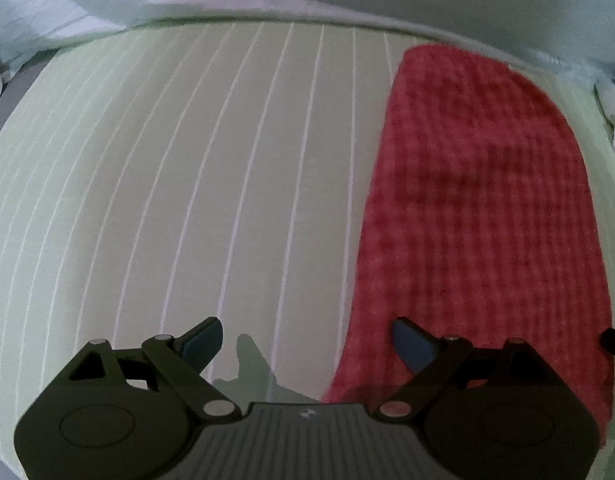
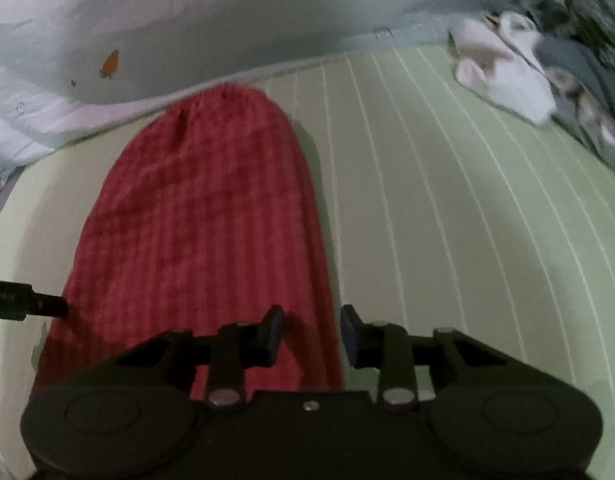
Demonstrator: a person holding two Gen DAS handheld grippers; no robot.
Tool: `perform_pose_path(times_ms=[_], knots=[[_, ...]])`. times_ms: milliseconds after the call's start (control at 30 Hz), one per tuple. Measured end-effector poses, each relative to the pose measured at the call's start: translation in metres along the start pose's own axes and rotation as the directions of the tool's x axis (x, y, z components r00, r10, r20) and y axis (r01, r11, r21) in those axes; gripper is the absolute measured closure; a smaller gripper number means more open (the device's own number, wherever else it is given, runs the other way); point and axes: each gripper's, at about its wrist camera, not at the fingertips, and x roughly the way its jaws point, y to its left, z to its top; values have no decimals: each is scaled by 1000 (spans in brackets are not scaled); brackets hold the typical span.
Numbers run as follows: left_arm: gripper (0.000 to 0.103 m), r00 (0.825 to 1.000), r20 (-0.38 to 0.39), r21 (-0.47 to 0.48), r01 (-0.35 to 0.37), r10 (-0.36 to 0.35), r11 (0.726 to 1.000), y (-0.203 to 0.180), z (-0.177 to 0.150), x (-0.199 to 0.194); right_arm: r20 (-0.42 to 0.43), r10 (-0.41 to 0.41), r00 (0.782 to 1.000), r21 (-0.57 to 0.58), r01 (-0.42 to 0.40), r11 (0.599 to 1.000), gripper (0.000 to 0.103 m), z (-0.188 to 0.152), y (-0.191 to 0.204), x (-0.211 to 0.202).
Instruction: Fold clothes
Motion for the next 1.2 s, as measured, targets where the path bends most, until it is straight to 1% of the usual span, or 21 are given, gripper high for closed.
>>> perform_pose_path(times_ms=[100,167,333,400,433,467,600,667,733,767,800,833,900,933,1000,1033,1067,1100,1133,1167,1200], knots=[[11,1000,-18,-15,8,-8,1000,5,-18,-4,17,-5,1000,10,5,1000,77,-10,-6,-13],[11,1000,-18,-16,6,-7,1000,8,-29,-8,28,2,1000,4,-2,1000,83,-15,-7,-19],[11,1000,-12,-24,3,-3,1000,13,-53,-19,-12,38,999,-15,-38,999,84,-29,-2,-18],[11,1000,-9,-28,1,-1,1000,15,-62,-24,-16,47,999,-23,-47,999,85,-36,1,-17],[11,1000,-11,-30,-1,0,1000,15,-66,-25,-15,49,999,-26,-49,998,93,-39,2,-17],[11,1000,-12,-32,-3,2,999,16,-71,-27,-4,53,999,-27,-53,998,100,-41,2,-19],[11,1000,-12,-49,-2,2,999,21,-86,-33,83,81,993,-37,-78,996,102,-46,2,-43],[11,1000,-3,-65,8,-8,998,24,-88,-36,141,102,985,-38,-98,994,102,-47,2,-64],[11,1000,7,-82,18,-17,997,27,-89,-39,186,149,971,-8,-150,989,102,-48,-4,-82],[11,1000,12,-91,24,-23,996,28,-90,-40,191,162,968,12,-168,986,102,-50,-8,-86],[11,999,14,-101,33,-32,994,30,-90,-40,182,158,970,31,-167,986,102,-52,-13,-86],[11,999,17,-112,42,-40,993,31,-90,-41,154,147,977,55,-157,986,102,-55,-18,-81],[11,998,21,-133,59,-57,989,34,-91,-41,63,114,991,135,-122,983,102,-61,-30,-63],[11,998,19,-139,64,-62,988,35,-91,-40,24,103,994,172,-106,979,102,-64,-36,-55],[11,998,19,-144,68,-66,987,35,-91,-39,-11,103,995,206,-99,974,100,-67,-44,-50],[11,998,19,-146,70,-68,987,34,-91,-39,-14,100,995,208,-95,973,94,-67,-45,-49],[11,997,18,-150,73,-71,986,33,-91,-38,-17,95,995,202,-90,975,85,-66,-43,-50],[11,997,14,-156,78,-76,985,31,-90,-36,-21,92,996,193,-86,977,80,-65,-41,-50],[11,997,7,-162,80,-80,984,30,-90,-33,-27,93,995,184,-87,979,66,-65,-40,-49],[11,997,0,-166,80,-81,983,28,-89,-31,-36,98,995,176,-90,980,60,-64,-39,-47],[11,997,-7,-164,76,-78,984,26,-89,-29,-48,101,994,170,-92,981,60,-64,-38,-45]])
